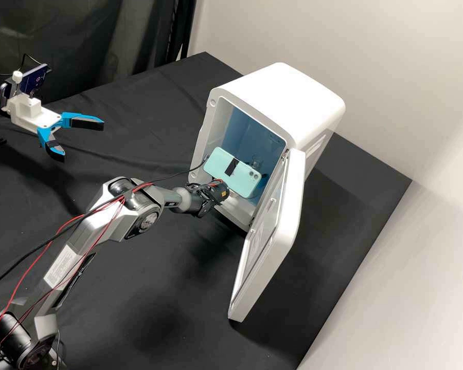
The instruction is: Place the flask in the incubator
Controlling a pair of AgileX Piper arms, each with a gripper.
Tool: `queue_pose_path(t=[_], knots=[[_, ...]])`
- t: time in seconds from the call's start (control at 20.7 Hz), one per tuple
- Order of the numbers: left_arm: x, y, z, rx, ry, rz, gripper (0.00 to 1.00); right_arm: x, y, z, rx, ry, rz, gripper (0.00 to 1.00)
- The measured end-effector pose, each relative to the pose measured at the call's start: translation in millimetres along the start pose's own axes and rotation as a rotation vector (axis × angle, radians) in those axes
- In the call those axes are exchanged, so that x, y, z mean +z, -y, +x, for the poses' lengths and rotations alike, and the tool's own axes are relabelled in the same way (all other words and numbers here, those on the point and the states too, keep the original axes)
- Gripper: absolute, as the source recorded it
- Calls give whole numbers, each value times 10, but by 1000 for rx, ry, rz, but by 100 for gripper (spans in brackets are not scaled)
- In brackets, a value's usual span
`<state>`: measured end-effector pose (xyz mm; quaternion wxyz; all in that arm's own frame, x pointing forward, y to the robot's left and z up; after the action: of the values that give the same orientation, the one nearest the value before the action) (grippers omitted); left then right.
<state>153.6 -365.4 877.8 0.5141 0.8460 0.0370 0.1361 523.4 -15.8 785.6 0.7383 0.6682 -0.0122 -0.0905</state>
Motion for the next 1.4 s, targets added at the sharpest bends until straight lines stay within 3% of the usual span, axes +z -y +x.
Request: queue_pose_path(t=[0.34, 0.63, 1.4], knots=[[0, 0, 0, 0, 0, 0, 100, 69, 33, 42, 12, 1, 4, 0], [0, 0, 0, 0, 0, 0, 100, 68, 30, 42, 18, -1, -14, 0], [0, 0, 0, 0, 0, 0, 100, 94, 15, 64, 30, 3, -12, 0]])
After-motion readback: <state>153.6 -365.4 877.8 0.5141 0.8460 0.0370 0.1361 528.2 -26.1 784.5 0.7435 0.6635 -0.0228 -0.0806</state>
